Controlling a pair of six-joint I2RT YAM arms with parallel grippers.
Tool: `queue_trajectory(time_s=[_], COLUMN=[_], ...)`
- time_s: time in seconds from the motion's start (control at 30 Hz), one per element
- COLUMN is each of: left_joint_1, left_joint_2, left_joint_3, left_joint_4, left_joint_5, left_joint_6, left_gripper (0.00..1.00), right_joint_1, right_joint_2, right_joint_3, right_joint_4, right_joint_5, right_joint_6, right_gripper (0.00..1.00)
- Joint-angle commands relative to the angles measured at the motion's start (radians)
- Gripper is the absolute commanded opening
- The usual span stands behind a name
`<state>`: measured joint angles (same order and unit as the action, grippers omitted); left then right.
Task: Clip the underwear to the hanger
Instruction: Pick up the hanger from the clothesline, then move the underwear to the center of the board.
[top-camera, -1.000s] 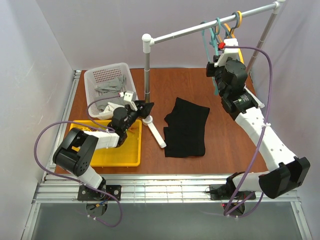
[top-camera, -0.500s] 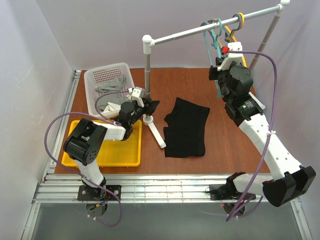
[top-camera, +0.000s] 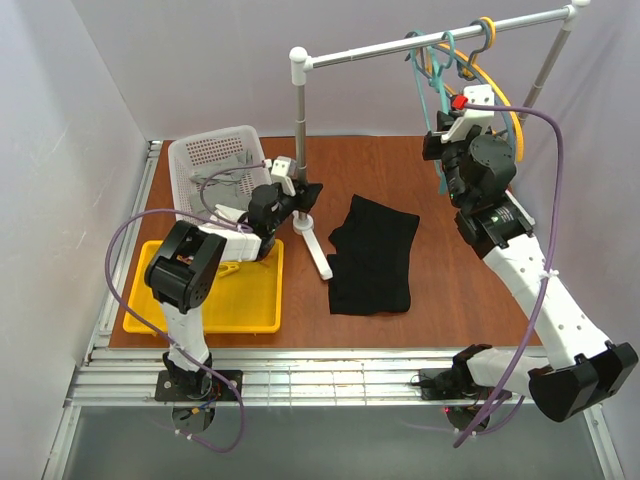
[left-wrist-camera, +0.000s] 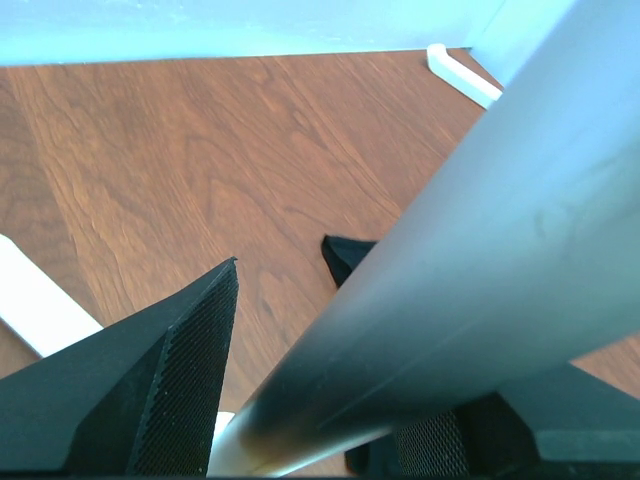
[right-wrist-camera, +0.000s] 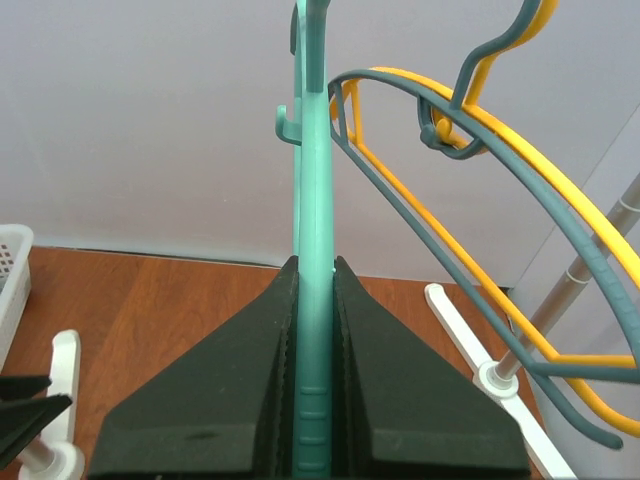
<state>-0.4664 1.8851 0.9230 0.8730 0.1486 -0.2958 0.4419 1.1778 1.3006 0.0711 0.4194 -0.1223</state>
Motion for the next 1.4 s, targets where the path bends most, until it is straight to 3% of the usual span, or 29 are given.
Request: queue_trajectory(time_s=[0.0,0.67,0.97,1.37], left_joint_1=[0.005,0.11,0.089,0.064], left_joint_2=[0.038,0.312,0.172,-0.067], left_joint_3=[0.08,0.485,0.327,0.027], left_joint_4=[-0.075,-0.2,-0.137,0.021], left_joint_5=[-0.017,0.017,-0.006,-0.081], left_joint_6=[0.038,0.053,0.044,0.061], left_gripper=[0.49,0.53,0.59,0.62], right_joint_1=[0.009,0.109,0.146,0.146], right_joint_2=[-0.061,-0.333,-0.457,-0.393], right_joint_3=[-0.007,-0.544,-0.662,-0.704], right_joint_4=[0.059,0.046,-0.07,-0.108], right_joint_5=[-0.021,0.044,0.211,0.291], right_joint_6=[0.015,0.23,0.311,0.349], right_gripper=[0.01,0.01,0.01,0.01])
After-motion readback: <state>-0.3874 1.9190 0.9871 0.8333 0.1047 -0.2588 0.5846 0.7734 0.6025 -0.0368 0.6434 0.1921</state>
